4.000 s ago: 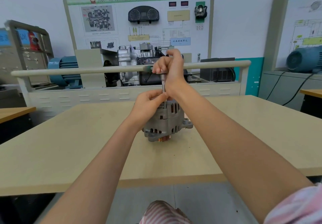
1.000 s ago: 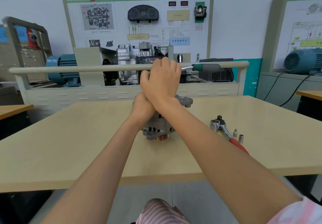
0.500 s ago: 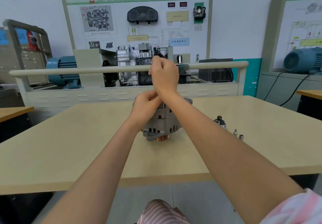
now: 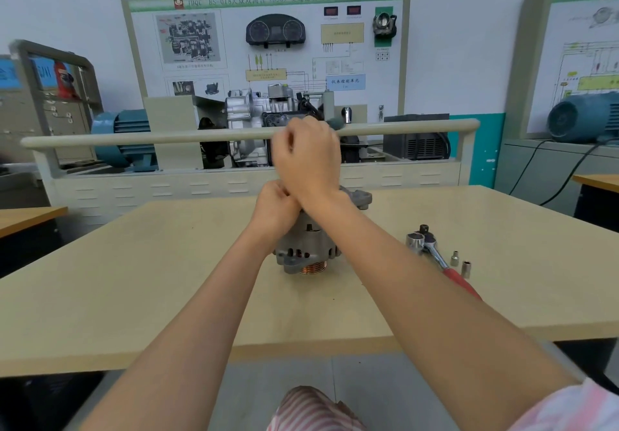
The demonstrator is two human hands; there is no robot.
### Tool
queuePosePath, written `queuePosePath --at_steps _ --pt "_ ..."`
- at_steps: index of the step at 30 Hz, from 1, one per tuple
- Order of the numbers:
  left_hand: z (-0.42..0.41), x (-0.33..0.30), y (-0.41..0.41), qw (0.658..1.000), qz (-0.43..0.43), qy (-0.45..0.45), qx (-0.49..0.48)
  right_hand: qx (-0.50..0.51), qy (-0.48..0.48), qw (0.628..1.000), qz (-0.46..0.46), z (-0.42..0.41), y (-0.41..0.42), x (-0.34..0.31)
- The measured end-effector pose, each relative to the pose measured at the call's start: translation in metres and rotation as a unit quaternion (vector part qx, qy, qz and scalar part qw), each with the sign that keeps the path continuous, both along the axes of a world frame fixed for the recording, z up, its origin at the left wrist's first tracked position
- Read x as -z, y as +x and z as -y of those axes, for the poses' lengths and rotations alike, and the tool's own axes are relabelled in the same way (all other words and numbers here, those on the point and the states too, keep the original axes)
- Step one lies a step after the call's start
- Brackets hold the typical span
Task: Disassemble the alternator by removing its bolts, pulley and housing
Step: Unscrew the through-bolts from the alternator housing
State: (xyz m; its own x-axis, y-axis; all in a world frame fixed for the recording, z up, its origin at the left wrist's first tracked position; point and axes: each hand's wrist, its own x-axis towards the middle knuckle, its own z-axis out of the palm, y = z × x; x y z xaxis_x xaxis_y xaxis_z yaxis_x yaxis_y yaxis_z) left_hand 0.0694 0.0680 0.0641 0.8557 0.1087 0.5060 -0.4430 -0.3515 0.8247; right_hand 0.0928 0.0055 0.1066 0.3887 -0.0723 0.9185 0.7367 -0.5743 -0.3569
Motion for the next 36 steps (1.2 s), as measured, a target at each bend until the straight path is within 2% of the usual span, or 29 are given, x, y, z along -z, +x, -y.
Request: queuePosePath --at_steps 1,2,3,5,7,10,12,14,16,18,20,21,23,24,26,28,30,33,35,36 --pt "0.0 0.0 0.001 1.0 -0.003 0.001 -0.012 0.116 -0.067 0.991 0.025 -0.004 -0.002 0.003" --pt "-0.001 0.0 0.002 1.0 -0.003 0.002 -0.015 0.188 -0.108 0.976 0.018 -0.006 -0.003 0.005" --pt "0.0 0.0 0.003 1.0 -0.001 0.006 -0.015 0.223 -0.126 0.967 0.0 -0.007 -0.003 0.005" --pt "0.0 0.001 0.005 1.0 -0.002 0.015 -0.021 0.22 -0.109 0.969 -0.023 -0.003 -0.003 0.002" --pt "0.0 0.002 0.005 1.0 -0.002 0.011 -0.022 0.147 -0.05 0.988 -0.023 0.0 -0.001 -0.002" --pt "0.0 0.001 0.003 1.0 0.002 0.009 0.013 -0.069 0.071 0.994 -0.055 0.003 -0.003 -0.01" --pt "0.0 0.002 0.003 0.999 0.006 0.001 0.042 -0.209 0.154 0.959 -0.114 0.006 -0.004 -0.014" --pt "0.0 0.002 0.003 0.998 0.013 -0.002 0.059 -0.312 0.228 0.906 -0.174 0.009 0.0 -0.02" --pt "-0.001 0.001 0.003 0.997 0.019 -0.002 0.07 -0.378 0.273 0.858 -0.214 0.011 0.003 -0.026" --pt "-0.002 0.001 0.002 0.997 0.018 -0.008 0.078 -0.4 0.29 0.841 -0.218 0.011 0.004 -0.027" --pt "-0.002 0.001 0.001 0.997 0.016 -0.012 0.077 -0.365 0.259 0.871 -0.202 0.009 0.002 -0.021" --pt "-0.002 0.001 0.0 0.997 0.014 -0.011 0.069 -0.32 0.216 0.906 -0.172 0.007 0.0 -0.017" --pt "-0.003 0.002 0.001 0.999 0.008 -0.008 0.038 -0.146 0.077 0.984 -0.074 0.003 -0.001 -0.006" --pt "-0.004 0.001 0.003 1.0 0.003 -0.006 0.019 -0.023 0.001 0.999 -0.032 0.0 -0.002 -0.002" --pt "-0.004 0.0 0.006 1.0 -0.004 -0.008 0.001 0.171 -0.098 0.98 -0.006 -0.007 -0.004 0.004" --pt "-0.004 -0.001 0.008 1.0 -0.002 -0.012 0.006 0.206 -0.095 0.974 -0.016 -0.009 -0.005 0.003" --pt "-0.002 0.001 0.006 1.0 0.003 -0.004 0.009 0.138 -0.036 0.99 -0.024 -0.006 -0.004 -0.001" --pt "-0.001 0.002 0.003 1.0 0.015 0.0 0.027 -0.063 0.077 0.992 -0.078 0.002 -0.001 -0.011" --pt "0.0 0.002 0.003 0.998 0.018 0.001 0.062 -0.205 0.187 0.949 -0.148 0.008 0.002 -0.016" --pt "0.0 0.001 0.002 0.997 0.02 0.001 0.073 -0.274 0.244 0.912 -0.184 0.011 0.004 -0.02"
